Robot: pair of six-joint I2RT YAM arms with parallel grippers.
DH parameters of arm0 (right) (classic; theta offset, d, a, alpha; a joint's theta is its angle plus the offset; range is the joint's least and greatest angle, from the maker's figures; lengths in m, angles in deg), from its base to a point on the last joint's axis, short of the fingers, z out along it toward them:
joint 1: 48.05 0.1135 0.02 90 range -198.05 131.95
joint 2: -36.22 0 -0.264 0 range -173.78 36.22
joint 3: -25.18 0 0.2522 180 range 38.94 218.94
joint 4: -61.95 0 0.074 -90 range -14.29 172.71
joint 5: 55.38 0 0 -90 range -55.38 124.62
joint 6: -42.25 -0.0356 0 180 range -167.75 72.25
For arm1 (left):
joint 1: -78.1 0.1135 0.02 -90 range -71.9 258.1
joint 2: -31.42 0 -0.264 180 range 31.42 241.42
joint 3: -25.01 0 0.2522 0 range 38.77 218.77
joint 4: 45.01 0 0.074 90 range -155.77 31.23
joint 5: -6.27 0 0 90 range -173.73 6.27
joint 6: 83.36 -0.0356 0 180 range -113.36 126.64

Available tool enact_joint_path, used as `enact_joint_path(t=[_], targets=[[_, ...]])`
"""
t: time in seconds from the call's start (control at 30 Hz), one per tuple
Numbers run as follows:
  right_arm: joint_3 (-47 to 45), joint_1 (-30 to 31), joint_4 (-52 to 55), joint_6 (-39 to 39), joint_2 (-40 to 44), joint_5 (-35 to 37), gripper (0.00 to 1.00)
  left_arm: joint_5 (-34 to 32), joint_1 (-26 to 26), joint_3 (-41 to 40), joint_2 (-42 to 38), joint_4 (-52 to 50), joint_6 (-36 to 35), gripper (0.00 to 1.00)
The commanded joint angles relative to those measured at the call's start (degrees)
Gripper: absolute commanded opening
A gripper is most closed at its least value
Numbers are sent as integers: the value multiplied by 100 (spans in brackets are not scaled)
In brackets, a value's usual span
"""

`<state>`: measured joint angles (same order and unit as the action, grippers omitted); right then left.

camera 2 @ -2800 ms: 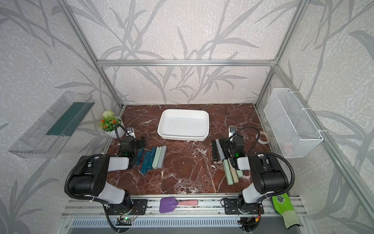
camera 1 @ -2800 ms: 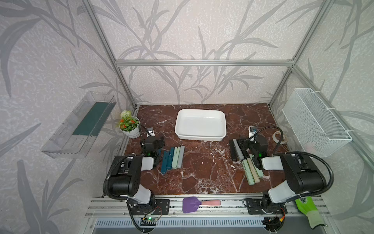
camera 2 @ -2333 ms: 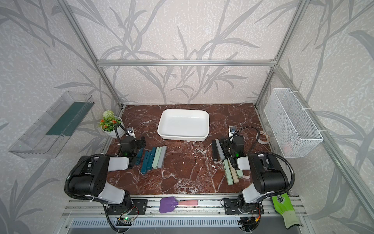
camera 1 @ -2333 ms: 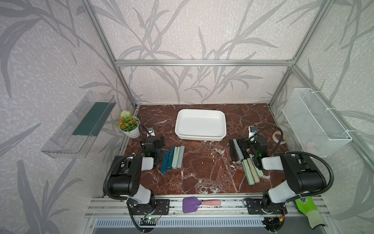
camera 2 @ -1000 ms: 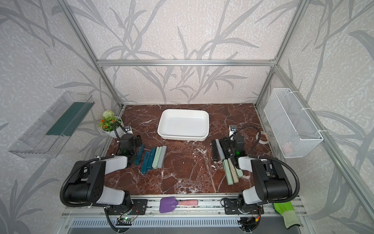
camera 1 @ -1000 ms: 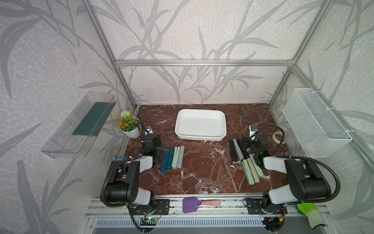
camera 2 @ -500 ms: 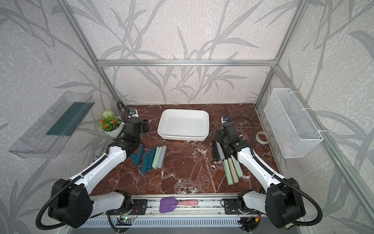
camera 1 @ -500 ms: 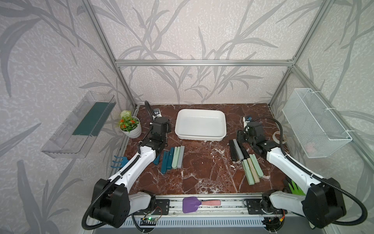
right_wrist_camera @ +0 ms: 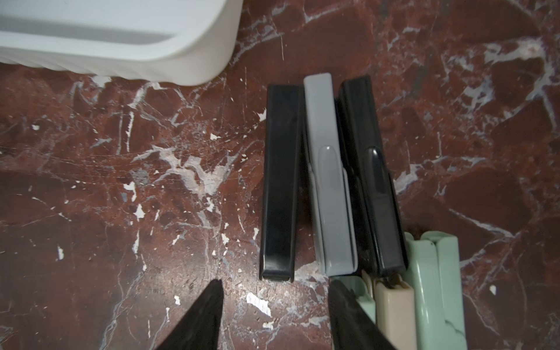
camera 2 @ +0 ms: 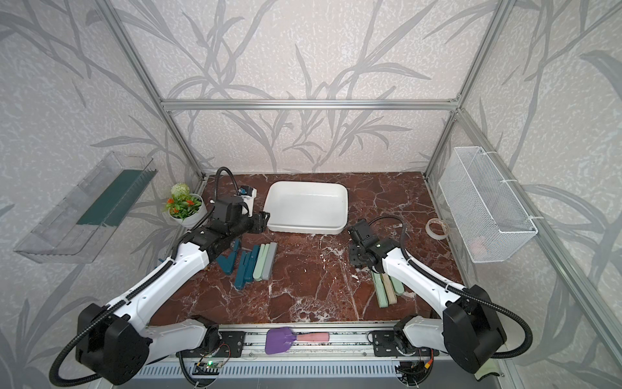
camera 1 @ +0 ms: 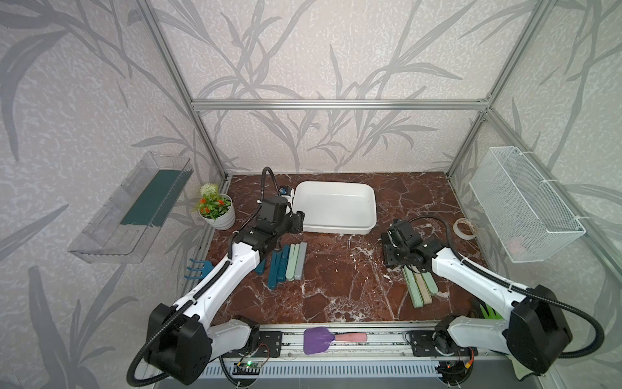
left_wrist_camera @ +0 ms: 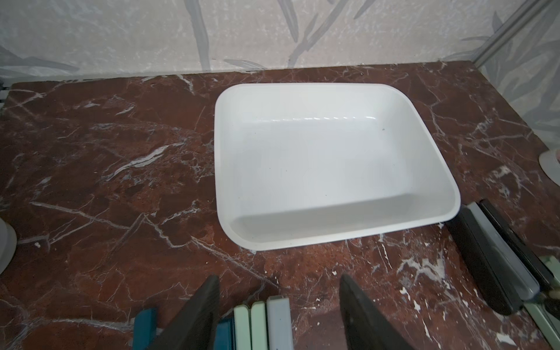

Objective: Put the pruning pliers into the storage box
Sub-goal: Pick up the pruning pliers from the center of the board.

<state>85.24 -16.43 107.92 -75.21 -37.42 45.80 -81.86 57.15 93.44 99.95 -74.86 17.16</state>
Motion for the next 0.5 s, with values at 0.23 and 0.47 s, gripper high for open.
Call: enact_joint_path(t=[0.23, 0.47], targets=[[11, 125, -165, -340, -567, 242, 54, -79, -5, -355, -476, 105, -365, 62], [93, 144, -475, -410, -985, 262, 51, -97, 6, -370, -428, 105, -411, 61]])
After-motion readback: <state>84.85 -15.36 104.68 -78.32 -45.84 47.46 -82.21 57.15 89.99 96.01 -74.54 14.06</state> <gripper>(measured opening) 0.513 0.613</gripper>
